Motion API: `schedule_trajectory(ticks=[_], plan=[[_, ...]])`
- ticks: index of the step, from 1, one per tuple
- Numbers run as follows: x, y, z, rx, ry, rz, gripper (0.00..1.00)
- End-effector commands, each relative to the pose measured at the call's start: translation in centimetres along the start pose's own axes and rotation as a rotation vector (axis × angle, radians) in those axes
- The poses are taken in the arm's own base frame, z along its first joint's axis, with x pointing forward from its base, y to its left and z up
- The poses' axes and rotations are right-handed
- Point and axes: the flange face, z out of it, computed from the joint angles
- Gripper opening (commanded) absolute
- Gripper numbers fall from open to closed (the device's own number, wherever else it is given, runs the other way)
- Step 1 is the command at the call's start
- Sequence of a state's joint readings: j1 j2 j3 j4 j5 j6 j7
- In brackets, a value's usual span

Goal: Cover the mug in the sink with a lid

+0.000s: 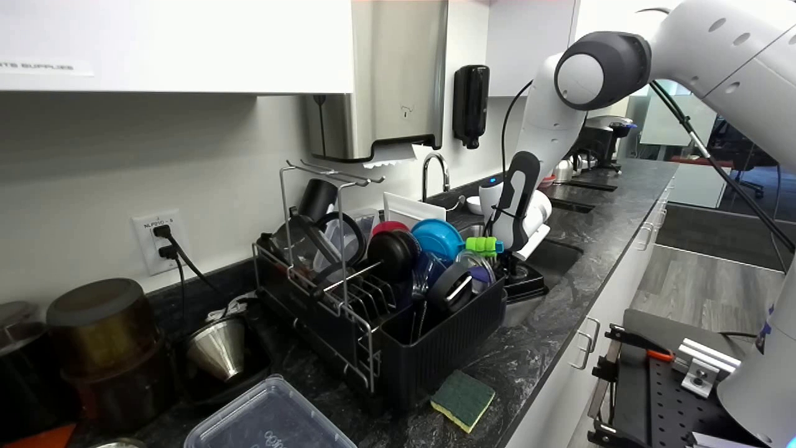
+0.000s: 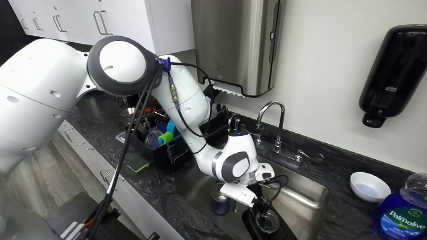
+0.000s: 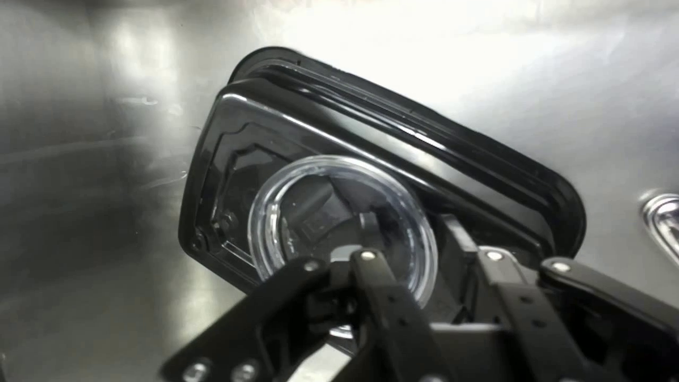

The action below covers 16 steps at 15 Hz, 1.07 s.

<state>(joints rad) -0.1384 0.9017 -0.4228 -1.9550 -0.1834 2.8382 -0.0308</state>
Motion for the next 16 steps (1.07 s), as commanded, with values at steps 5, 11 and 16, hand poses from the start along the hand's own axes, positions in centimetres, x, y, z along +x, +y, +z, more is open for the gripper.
schedule_trajectory(ticks=[5,11,16], plan=[[0.5,0.3,0.0,-0.035,0.014,0.003,0.02],[-0.1,1.1,-1.3,-0.016,0.015,0.040,0.03],[-0.2,1.4,-2.6,-0.004,0.005,0.056,0.03]])
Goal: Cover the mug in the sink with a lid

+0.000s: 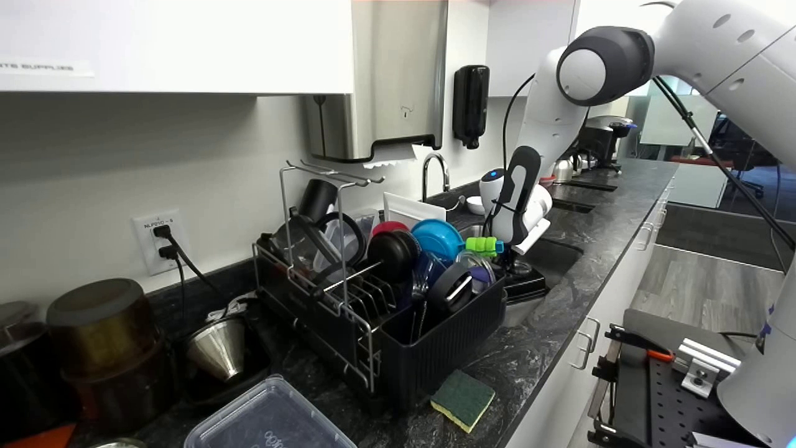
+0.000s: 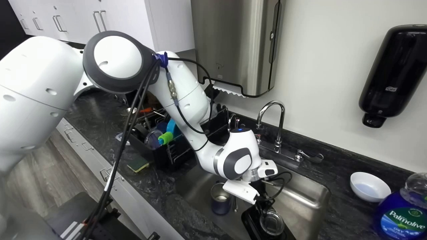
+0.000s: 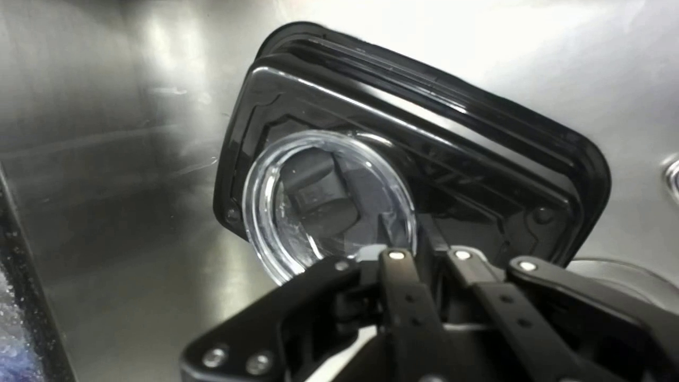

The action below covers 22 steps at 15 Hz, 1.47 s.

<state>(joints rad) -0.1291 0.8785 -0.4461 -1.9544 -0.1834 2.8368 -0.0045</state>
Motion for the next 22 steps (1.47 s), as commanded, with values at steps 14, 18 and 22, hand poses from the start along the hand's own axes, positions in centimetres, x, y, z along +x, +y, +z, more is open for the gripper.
schedule_trajectory(ticks=[14,18,22], plan=[[-1.9,-3.6,-6.6,0.166,-0.292,-0.016,0.03],[-2.1,-3.6,-7.7,0.190,-0.296,-0.004,0.03],[-2.0,-3.2,-10.0,0.209,-0.265,0.009,0.03]])
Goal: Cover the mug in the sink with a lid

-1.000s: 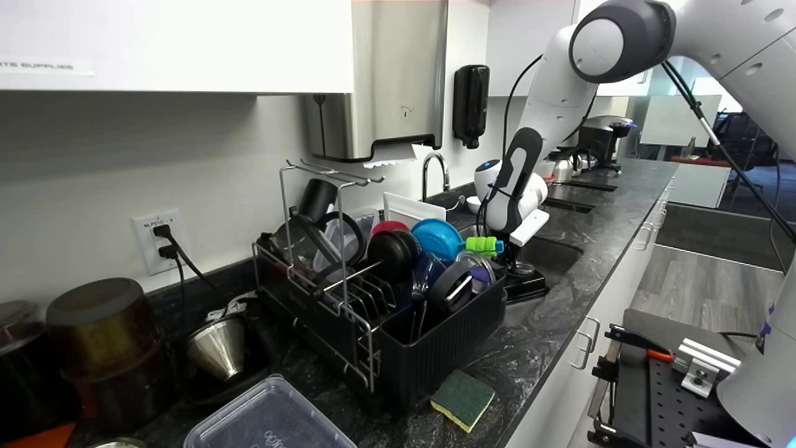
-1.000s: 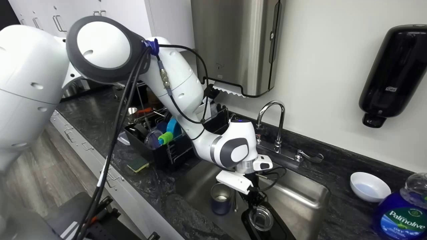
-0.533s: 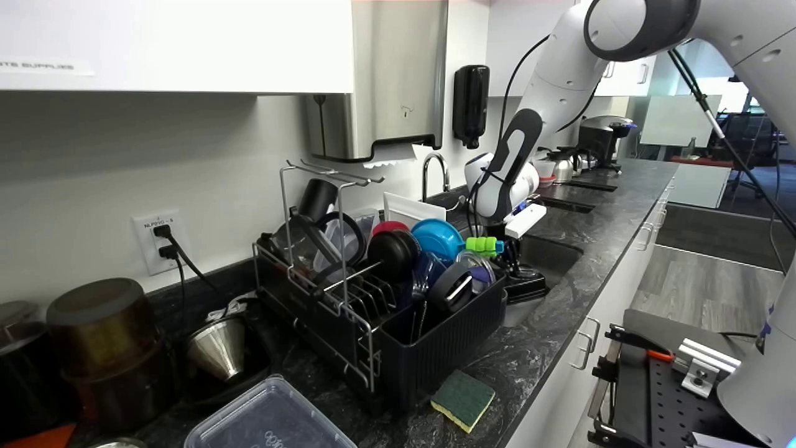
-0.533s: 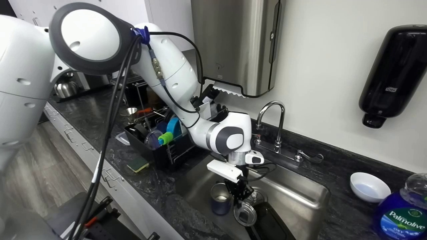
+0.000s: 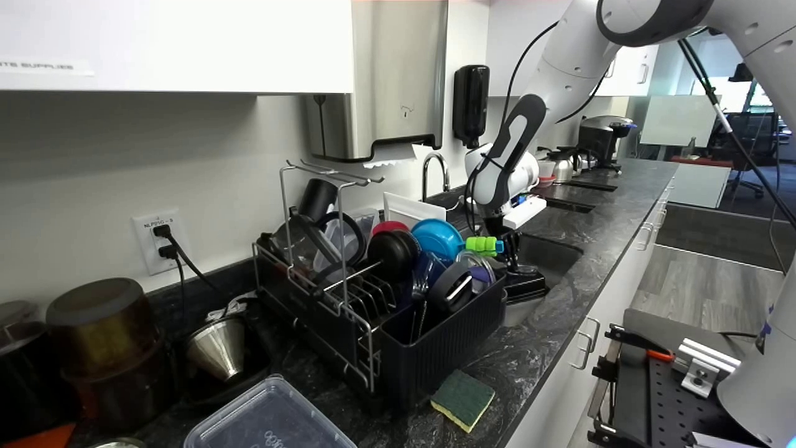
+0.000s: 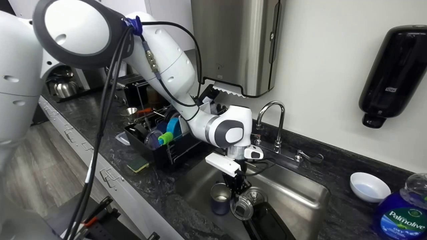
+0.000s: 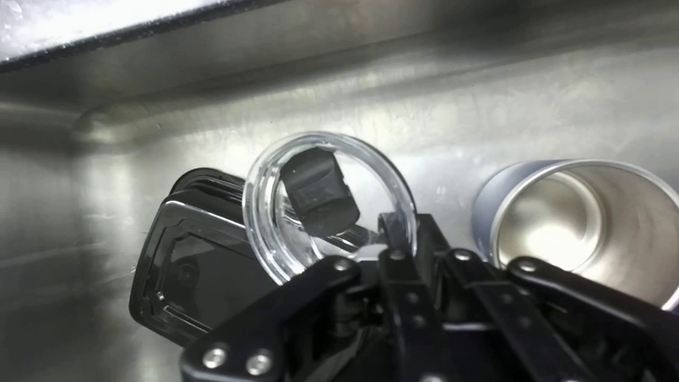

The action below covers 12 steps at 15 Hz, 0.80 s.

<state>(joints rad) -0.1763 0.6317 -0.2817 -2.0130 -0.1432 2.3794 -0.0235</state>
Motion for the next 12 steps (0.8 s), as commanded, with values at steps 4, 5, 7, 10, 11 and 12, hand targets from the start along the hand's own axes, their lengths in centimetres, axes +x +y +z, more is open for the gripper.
schedule_trajectory(ticks=[4,5,7,10,11,12], plan=[[-2.3,-1.4,-3.8,0.078,0.031,0.017,0.03],[-2.6,-1.9,-4.2,0.089,0.042,0.019,0.03],[-3.2,-2.9,-4.9,0.117,0.055,0.022,0.03],[-3.9,-4.5,-5.6,0.175,0.071,0.028,0.03],[-4.1,-4.9,-5.8,0.193,0.077,0.036,0.03],[-4.3,-5.3,-5.9,0.206,0.080,0.040,0.03]])
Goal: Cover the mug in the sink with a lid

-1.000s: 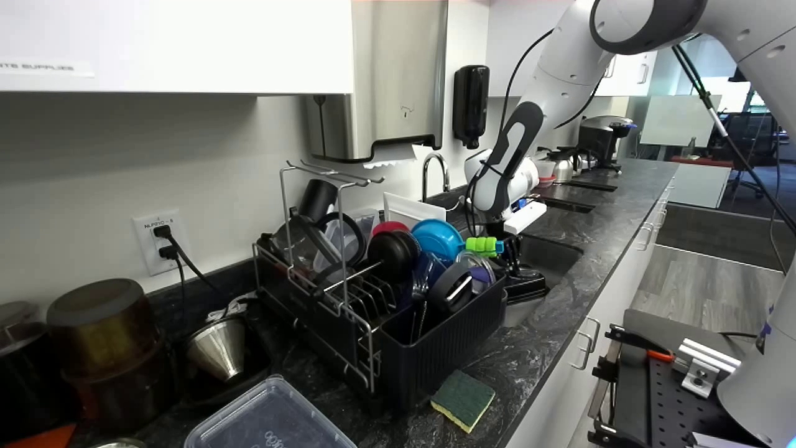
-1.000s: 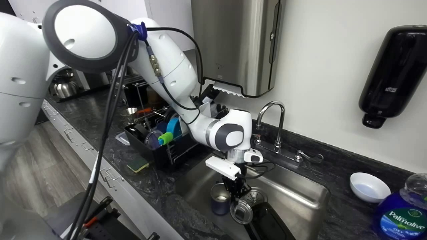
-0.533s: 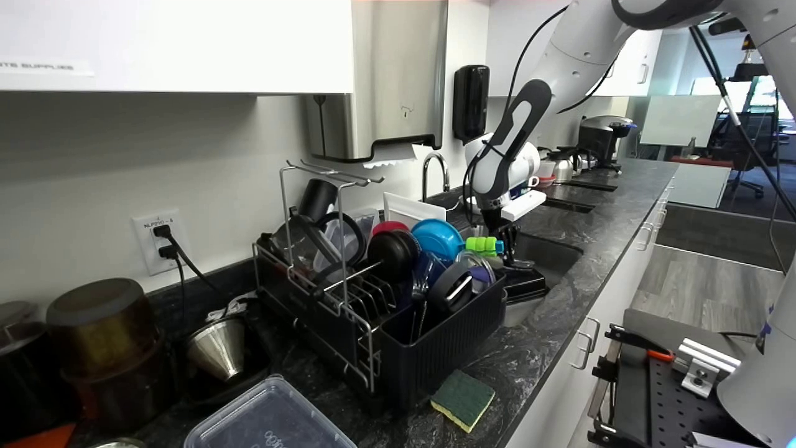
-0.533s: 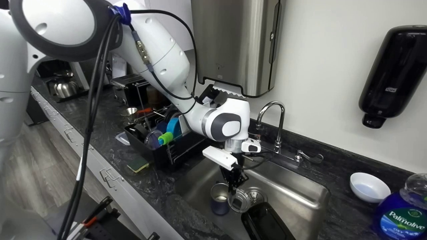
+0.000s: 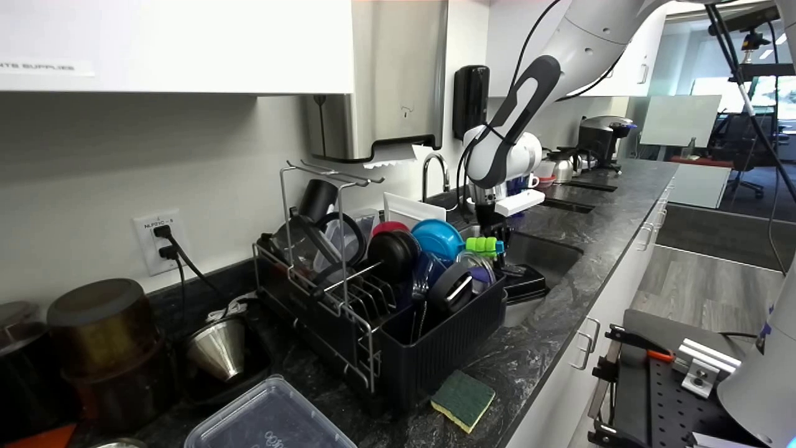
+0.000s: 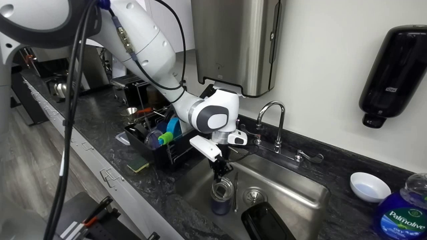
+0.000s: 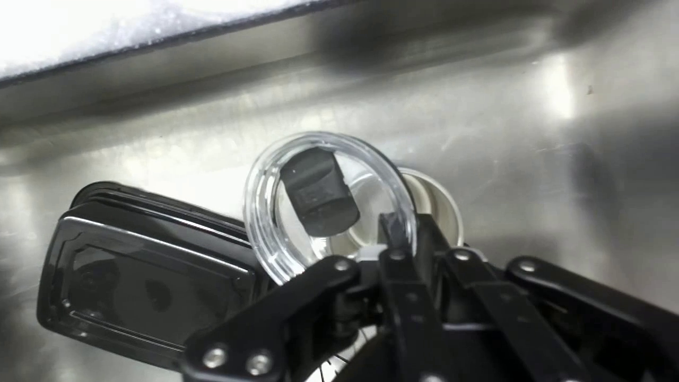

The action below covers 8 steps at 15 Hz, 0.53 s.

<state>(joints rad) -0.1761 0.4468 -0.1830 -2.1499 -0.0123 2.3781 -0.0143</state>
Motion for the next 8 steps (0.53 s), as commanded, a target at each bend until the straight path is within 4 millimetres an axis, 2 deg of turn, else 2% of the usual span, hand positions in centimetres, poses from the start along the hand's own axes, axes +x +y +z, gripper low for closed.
schedule_trajectory(ticks=[1,4,8], plan=[[-1.1,-0.8,-0.5,0.064,0.040,0.019,0.03],[-1.3,-1.8,0.0,0.110,0.135,0.069,0.03],[-1.7,-3.0,1.6,0.120,0.210,0.083,0.03]])
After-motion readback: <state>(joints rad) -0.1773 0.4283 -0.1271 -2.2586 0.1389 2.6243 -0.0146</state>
